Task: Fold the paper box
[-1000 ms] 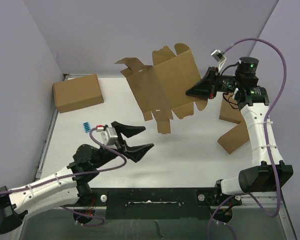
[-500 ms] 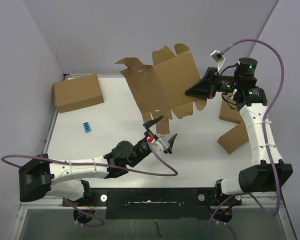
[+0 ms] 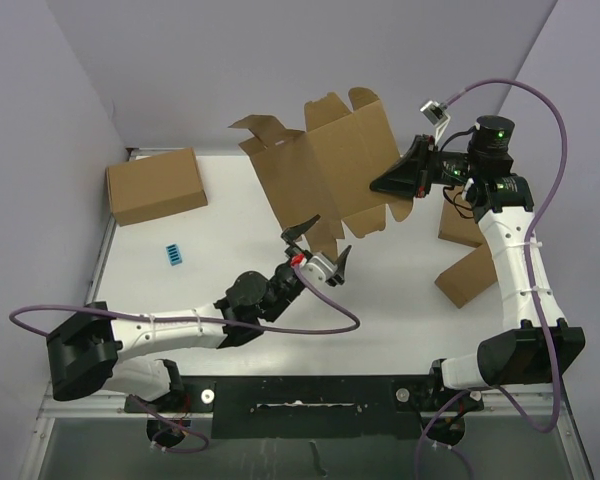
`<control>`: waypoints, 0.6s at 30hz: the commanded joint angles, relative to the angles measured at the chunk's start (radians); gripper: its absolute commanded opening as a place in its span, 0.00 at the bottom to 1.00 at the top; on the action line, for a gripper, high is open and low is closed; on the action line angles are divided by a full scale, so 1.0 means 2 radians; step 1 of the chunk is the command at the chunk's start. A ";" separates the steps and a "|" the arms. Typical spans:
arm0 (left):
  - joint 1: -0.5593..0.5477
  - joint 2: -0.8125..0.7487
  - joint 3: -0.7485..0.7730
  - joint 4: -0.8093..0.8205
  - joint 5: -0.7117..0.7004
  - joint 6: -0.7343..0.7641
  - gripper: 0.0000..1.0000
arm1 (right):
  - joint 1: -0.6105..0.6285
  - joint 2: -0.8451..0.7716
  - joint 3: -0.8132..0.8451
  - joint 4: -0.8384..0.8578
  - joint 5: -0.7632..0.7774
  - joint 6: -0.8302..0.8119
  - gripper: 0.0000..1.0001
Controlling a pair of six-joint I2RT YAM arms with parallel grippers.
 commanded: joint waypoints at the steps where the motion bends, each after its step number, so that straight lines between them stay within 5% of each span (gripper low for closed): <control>1: 0.012 0.017 0.029 0.027 0.011 -0.021 0.80 | 0.002 -0.022 -0.001 0.023 -0.007 0.007 0.00; 10: 0.028 -0.013 0.002 0.022 0.044 -0.052 0.77 | 0.001 -0.022 0.000 0.014 -0.007 -0.005 0.00; 13: 0.047 -0.070 -0.045 0.011 0.083 -0.119 0.80 | 0.000 -0.022 0.016 -0.033 0.000 -0.051 0.00; 18: 0.225 -0.214 -0.085 -0.118 0.224 -0.322 0.83 | 0.002 -0.026 0.031 -0.089 0.009 -0.124 0.00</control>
